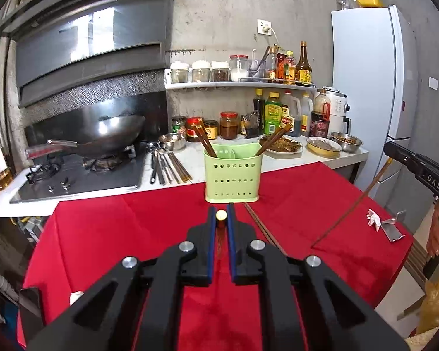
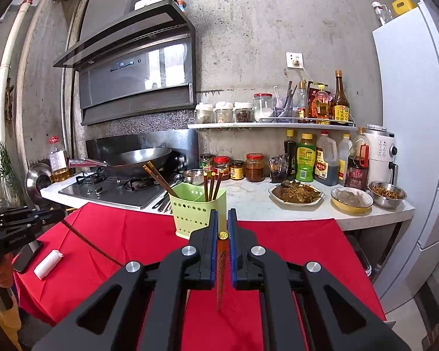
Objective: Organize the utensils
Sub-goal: 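Raise both held chopsticks upright above the green holder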
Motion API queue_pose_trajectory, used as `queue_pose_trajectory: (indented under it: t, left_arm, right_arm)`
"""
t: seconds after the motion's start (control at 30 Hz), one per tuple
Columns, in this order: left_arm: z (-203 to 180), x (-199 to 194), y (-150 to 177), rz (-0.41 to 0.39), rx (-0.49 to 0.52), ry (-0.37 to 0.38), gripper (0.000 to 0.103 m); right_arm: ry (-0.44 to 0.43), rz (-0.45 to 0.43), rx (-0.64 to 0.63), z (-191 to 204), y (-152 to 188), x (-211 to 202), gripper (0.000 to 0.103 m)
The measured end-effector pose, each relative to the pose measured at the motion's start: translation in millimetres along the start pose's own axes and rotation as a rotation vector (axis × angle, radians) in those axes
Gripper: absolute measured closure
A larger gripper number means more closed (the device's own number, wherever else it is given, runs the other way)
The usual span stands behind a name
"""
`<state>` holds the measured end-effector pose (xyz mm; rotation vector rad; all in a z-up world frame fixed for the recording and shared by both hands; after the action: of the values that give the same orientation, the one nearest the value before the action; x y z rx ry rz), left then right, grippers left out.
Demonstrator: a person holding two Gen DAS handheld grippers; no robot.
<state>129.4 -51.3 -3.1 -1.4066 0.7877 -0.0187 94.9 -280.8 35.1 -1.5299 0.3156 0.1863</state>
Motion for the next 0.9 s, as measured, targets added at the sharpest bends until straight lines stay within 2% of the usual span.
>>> queue_pose_trajectory:
  t: [0.1, 0.27, 0.43, 0.6, 0.8, 0.9]
  left_arm:
    - [1, 6, -3, -0.003, -0.005, 0.003, 0.096]
    - [-5, -12, -20, -0.031, 0.059, -0.007, 0.096]
    - [0, -2, -23, 0.035, 0.064, -0.006, 0.096]
    - [-3, 20, -26, 0.112, 0.075, 0.037, 0.096]
    - [-1, 54, -32, 0.143, 0.068, 0.031, 0.096]
    - [-5, 46, -37, 0.12, 0.08, 0.037, 0.096]
  right_arm:
    - [-0.009, 0.0, -0.001, 0, -4, 8, 0.096]
    - [-0.015, -0.005, -0.013, 5, -12, 14, 0.096]
    - [-0.021, 0.001, -0.01, 8, -14, 20, 0.096]
    - [-0.013, 0.002, -0.005, 5, -15, 28, 0.096]
    - [-0.005, 0.005, -0.002, 1, -16, 34, 0.096]
    - [-0.012, 0.006, -0.002, 2, -17, 36, 0.096]
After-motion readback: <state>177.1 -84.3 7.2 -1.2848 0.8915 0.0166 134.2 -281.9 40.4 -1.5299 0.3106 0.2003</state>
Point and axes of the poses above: each gripper's, at about its wrist camera, not at the fingertips, and x roughly the way its jaws point, z to its left, y to its underside, the point moved 10 cm from there along x, roughly the way its jaws point, and after that the axes turned 6 degrees about y, right-handed, at the moved point
